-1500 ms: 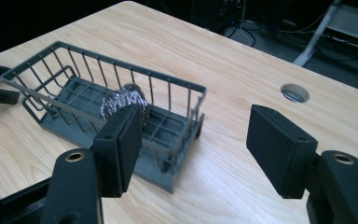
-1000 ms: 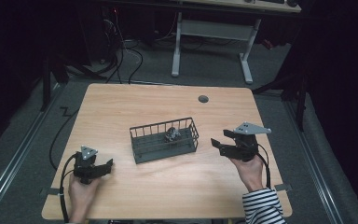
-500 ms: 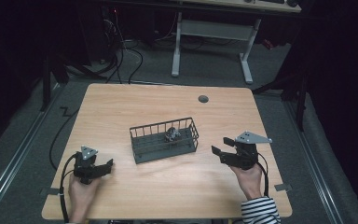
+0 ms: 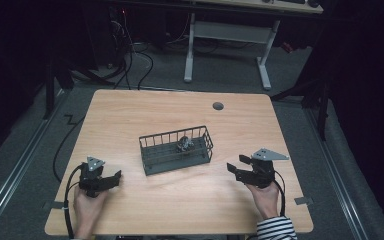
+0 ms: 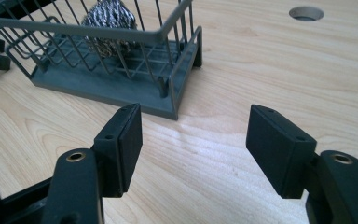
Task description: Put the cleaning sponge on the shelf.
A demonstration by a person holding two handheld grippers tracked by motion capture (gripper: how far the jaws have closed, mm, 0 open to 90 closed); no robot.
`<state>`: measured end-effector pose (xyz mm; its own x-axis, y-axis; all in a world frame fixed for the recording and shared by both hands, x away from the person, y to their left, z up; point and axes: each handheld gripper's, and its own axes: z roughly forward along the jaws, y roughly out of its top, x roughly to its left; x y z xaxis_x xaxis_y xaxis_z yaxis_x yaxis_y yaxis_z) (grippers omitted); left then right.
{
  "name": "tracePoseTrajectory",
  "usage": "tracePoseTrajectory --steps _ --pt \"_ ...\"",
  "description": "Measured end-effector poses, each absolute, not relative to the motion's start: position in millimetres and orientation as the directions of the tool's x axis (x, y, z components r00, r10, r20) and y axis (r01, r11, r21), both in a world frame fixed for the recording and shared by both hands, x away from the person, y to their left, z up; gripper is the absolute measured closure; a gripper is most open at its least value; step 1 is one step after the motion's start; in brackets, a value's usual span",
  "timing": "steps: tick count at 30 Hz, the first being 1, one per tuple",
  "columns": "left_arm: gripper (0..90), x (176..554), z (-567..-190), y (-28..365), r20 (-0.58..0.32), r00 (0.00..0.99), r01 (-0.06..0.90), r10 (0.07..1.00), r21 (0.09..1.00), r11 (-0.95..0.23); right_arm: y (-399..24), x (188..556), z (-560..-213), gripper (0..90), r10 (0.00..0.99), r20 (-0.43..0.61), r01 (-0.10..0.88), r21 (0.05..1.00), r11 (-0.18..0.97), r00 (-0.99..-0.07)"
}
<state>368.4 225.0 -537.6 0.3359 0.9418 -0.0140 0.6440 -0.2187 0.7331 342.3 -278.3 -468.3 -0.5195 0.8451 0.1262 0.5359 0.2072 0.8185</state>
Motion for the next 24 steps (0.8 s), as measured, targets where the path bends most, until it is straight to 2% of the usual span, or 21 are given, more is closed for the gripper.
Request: tracePoseTrajectory --steps 24 --pt "20.2 368.4 -537.6 224.9 -0.013 0.336 0.644 0.942 0.733 -0.219 -284.9 344.7 -509.7 36.2 0.877 0.149 0.601 0.778 0.181 -0.457"
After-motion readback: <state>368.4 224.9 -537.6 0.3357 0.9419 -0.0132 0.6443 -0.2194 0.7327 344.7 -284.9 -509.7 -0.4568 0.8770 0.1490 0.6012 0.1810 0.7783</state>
